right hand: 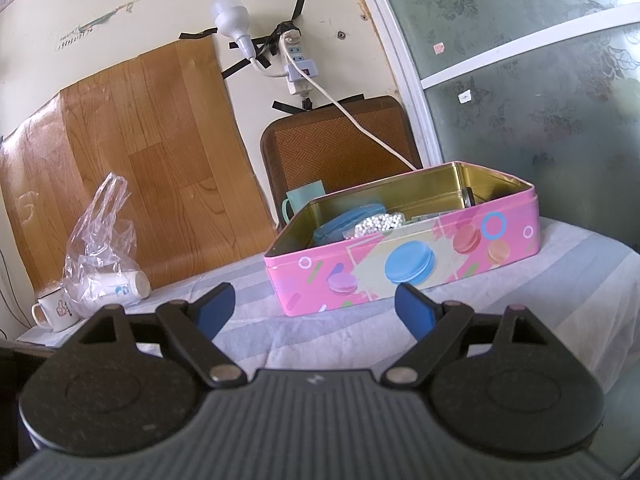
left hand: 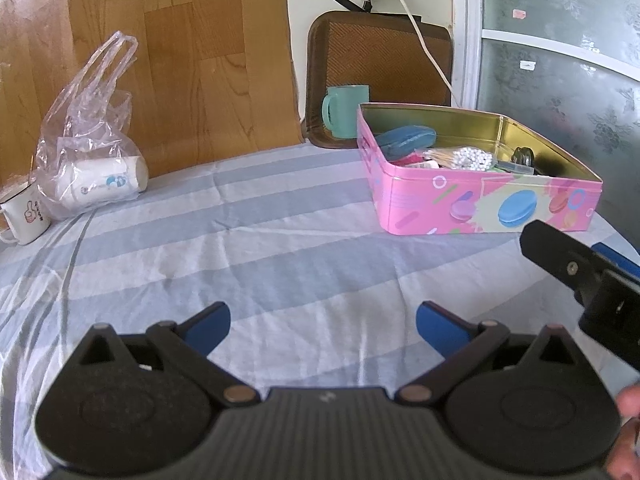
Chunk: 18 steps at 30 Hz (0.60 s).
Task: Organize soft objects
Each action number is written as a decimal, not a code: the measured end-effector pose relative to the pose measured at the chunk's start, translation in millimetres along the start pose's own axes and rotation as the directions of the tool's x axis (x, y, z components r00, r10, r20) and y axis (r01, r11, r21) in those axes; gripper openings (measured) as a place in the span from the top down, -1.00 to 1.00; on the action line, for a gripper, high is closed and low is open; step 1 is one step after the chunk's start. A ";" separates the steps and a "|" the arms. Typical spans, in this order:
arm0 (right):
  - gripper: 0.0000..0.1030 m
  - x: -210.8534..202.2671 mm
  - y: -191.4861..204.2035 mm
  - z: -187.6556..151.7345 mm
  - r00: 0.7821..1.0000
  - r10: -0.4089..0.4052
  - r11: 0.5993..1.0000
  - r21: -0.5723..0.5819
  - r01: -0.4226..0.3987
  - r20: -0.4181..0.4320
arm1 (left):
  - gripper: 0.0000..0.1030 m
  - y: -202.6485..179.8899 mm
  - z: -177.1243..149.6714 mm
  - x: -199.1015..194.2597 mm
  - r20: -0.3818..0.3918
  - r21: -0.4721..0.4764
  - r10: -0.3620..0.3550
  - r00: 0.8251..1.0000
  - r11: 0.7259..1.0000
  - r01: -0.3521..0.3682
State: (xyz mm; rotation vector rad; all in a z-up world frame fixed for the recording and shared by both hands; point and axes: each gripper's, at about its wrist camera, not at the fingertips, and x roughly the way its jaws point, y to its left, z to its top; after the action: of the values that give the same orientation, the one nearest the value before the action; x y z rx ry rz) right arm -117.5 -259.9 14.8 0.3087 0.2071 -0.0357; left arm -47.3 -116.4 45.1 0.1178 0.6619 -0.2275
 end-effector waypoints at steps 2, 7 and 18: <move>-0.73 0.3 0.1 0.2 1.000 0.001 1.000 0.000 -0.001 -0.002 | -0.99 -0.5 0.1 0.2 -0.001 0.000 -0.003 1.000 1.000 0.003; -0.73 0.4 0.7 0.0 1.000 0.000 1.000 0.000 0.000 -0.001 | -0.99 -1.3 0.5 1.2 -0.006 0.001 -0.010 1.000 1.000 0.010; -0.73 3.3 -0.5 -0.7 1.000 0.000 1.000 0.001 0.000 -0.007 | -0.99 -3.2 -0.8 2.4 -0.015 0.008 -0.019 1.000 1.000 0.019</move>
State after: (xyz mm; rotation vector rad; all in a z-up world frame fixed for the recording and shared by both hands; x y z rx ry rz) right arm -114.5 -260.1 13.3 0.3097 0.2141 -0.0346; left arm -46.8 -119.7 42.8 0.1214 0.6769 -0.2475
